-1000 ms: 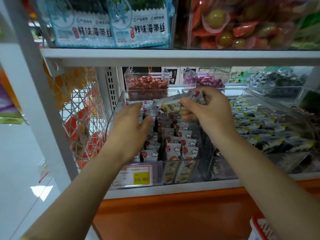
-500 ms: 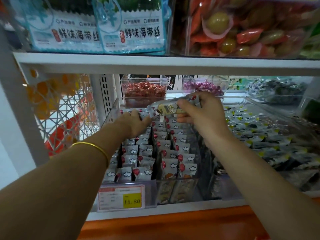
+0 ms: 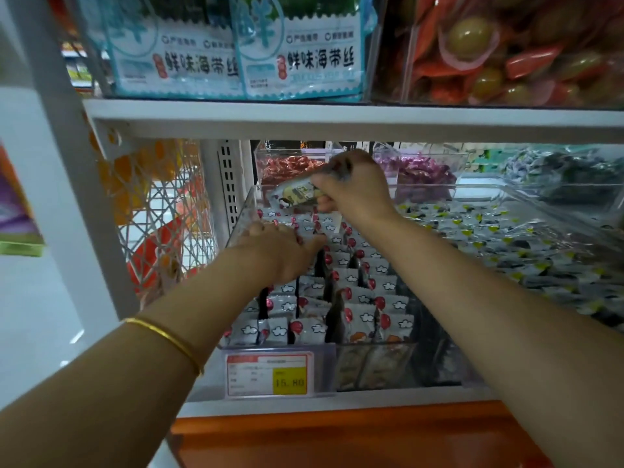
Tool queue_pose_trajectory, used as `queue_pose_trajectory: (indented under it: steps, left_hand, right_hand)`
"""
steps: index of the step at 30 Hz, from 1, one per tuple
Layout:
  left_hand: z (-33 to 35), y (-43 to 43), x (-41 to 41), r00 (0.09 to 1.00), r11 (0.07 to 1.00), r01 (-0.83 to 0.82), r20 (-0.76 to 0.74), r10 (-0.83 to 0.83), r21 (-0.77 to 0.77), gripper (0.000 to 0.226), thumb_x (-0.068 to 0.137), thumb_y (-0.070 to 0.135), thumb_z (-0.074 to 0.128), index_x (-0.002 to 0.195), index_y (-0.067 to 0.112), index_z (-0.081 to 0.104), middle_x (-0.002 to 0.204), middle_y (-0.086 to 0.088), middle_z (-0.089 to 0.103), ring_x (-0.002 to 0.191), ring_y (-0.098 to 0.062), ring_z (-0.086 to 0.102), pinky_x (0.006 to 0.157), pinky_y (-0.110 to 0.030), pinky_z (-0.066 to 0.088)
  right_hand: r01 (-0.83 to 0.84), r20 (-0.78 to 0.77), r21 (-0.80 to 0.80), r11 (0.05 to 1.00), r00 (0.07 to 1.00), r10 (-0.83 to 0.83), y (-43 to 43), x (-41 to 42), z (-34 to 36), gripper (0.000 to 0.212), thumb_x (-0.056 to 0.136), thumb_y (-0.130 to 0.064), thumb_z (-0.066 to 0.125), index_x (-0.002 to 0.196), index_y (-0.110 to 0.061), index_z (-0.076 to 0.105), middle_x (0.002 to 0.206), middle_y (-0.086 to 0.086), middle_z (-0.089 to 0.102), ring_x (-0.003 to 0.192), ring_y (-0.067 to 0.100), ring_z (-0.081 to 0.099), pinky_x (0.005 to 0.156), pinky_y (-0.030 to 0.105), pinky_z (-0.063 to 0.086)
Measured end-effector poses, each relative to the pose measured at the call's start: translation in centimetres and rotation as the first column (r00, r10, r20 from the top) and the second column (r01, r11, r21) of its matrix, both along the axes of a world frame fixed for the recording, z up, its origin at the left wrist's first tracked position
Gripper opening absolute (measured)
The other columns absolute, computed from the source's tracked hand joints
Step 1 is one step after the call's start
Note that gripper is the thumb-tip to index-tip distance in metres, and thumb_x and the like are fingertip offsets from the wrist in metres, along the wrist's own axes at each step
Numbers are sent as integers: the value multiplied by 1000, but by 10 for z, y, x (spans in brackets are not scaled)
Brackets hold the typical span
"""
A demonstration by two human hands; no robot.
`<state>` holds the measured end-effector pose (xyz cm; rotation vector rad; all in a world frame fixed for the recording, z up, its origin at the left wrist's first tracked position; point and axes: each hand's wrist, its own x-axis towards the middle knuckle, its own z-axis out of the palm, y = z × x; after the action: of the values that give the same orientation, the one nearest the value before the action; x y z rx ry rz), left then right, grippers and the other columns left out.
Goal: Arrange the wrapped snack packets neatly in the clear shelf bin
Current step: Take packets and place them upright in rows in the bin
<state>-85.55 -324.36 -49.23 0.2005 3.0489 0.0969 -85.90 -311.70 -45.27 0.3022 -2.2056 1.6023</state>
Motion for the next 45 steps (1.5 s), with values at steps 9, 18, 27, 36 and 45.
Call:
queue_pose_trajectory:
  steps: [9, 18, 27, 36, 45]
  left_hand:
    - [16, -3, 37, 993, 948, 69, -70, -95, -309, 65, 96, 55, 11, 149, 19, 18, 155, -14, 18, 143, -35, 8, 116, -49, 6]
    - [2, -40, 62, 947, 999, -32, -319, 29, -5, 60, 99, 37, 19, 150, 11, 1, 159, -9, 1, 146, -23, -1, 116, -38, -1]
    - [-7, -43, 59, 919, 979, 63, -394, 18, 192, 61, 92, 38, 35, 147, 13, 23, 158, -11, 10, 145, -25, 6, 116, -35, 9]
    - [-12, -43, 57, 900, 960, 99, -436, 25, 260, 60, 89, 39, 40, 144, 13, 34, 157, -11, 15, 144, -23, 9, 115, -33, 12]
    - [-13, -44, 56, 895, 955, 103, -446, 33, 278, 59, 90, 42, 42, 142, 15, 36, 156, -11, 18, 143, -25, 12, 114, -34, 15]
  right_hand:
    - [60, -100, 599, 799, 995, 0, -53, -52, -16, 31, 84, -25, 67, 107, -8, 53, 95, 6, 60, 86, 21, 58, 66, 28, 45]
    - [-54, 22, 789, 613, 998, 60, -59, -69, -37, 18, 92, -23, 56, 99, -16, 70, 106, 3, 68, 104, 22, 58, 97, 42, 42]
    - [-44, 11, 709, 704, 999, 52, -57, -88, -36, 28, 93, -5, 46, 101, -16, 71, 115, 4, 66, 104, 18, 60, 96, 39, 47]
    - [259, -235, 904, 341, 966, -110, -79, -108, -42, 19, 89, -13, 56, 105, -7, 63, 117, 11, 57, 118, 28, 42, 95, 41, 39]
    - [214, -158, 577, 788, 976, -149, -69, -89, -17, 8, 93, -17, 53, 93, -10, 56, 97, 7, 62, 86, 18, 58, 75, 28, 47]
